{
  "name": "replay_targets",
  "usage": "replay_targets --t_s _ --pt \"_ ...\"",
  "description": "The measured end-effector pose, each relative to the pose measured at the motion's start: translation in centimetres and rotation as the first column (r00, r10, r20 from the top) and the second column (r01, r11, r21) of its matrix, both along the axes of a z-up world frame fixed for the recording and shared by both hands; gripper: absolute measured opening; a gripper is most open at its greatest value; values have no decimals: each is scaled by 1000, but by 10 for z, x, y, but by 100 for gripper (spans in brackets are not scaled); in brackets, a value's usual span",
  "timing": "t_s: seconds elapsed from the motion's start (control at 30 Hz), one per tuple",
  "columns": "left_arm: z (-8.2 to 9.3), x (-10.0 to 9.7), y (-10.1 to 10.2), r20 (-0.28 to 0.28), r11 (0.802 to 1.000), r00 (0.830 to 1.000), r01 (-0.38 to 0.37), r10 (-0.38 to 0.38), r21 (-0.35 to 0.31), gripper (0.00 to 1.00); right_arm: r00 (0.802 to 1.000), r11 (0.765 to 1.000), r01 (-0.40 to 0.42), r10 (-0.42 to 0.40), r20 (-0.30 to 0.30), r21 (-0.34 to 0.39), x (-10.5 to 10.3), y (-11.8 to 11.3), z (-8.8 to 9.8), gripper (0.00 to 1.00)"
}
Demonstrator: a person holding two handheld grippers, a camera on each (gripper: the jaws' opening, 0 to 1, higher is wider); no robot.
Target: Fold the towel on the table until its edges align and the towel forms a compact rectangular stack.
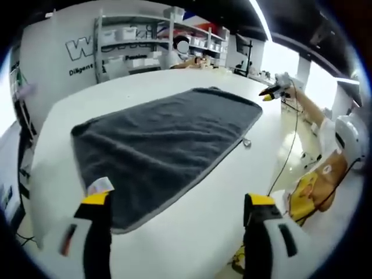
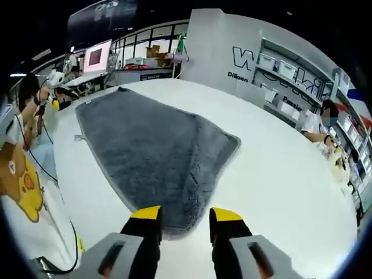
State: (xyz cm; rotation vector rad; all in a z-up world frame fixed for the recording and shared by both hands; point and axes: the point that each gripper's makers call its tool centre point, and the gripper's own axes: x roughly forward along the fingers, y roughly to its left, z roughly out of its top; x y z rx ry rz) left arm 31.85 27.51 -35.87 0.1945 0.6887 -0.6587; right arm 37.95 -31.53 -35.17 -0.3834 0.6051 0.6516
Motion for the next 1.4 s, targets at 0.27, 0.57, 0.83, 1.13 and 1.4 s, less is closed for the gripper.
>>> replay_targets --t_s 0.27,0.57,0.83,1.13,1.4 --pt "-2 1 3 -6 1000 1000 -17 17 -6 99 990 993 -121 121 74 -12 -19 17 2 70" --pt "-8 -1 9 -18 999 999 -36 36 -6 99 989 990 -144 144 37 5 -32 20 -10 84" --pt "-11 -5 18 -22 998 998 -57 57 -10 99 988 988 -150 148 32 35 -37 12 -7 95" --pt "-12 -7 25 -26 997 997 -77 76 -13 99 990 989 -141 140 23 40 -38 4 -8 99" --pt "-13 -8 33 -28 996 995 -92 92 -12 99 994 993 -103 102 33 51 -33 -7 -6 99"
